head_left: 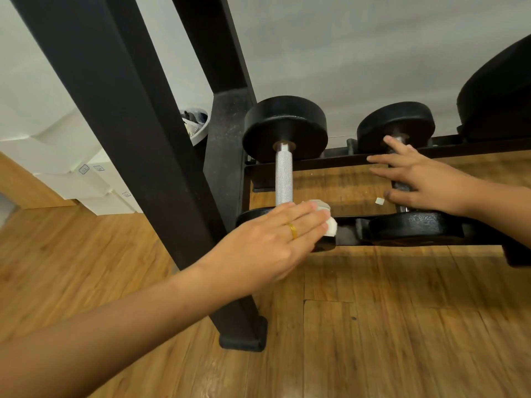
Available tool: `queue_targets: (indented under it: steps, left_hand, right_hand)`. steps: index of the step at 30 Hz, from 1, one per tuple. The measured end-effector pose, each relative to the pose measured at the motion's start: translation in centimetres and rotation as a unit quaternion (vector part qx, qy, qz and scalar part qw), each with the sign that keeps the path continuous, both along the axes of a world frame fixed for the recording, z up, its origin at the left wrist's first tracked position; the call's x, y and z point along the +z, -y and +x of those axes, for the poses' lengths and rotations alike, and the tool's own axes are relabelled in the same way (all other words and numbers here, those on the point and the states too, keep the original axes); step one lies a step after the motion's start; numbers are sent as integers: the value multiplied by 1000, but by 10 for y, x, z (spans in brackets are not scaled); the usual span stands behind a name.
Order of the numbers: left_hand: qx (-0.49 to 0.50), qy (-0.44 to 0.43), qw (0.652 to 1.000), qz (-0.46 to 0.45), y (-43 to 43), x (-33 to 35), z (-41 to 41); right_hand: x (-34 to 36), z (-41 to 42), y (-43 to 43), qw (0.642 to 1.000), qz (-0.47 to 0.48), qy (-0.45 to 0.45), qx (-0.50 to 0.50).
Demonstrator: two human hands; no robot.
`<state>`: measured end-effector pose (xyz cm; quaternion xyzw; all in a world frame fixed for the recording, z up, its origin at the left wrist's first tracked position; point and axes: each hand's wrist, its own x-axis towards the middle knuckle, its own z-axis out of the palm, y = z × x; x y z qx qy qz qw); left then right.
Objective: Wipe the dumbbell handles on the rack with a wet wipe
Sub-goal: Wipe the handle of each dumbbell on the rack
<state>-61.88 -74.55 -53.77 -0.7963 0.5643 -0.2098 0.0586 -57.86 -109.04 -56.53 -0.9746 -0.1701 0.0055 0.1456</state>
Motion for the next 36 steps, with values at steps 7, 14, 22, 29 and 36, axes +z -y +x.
queue_targets:
  steps: [7,14,22,29,36]
  left_hand:
    - [-7,17,998,-52,-39,0,3]
    - [-54,7,996,-73,-37,18,-3]
    - [38,-76,996,-24,-28,18,-11]
    - [33,-62,998,-8,-21,7,-10]
    - [14,-65,998,-9,-25,6,-7]
  right_hand:
    - [2,-3,-1,1000,-17,-9,-5]
    - [34,-4,-13,985,-94,-137,-51]
    - [62,-7,-46,976,-126,-171,-46]
    - [51,-22,-44,978,-153,-139,-38]
    - [27,-60,-53,991,-119,-63,-28]
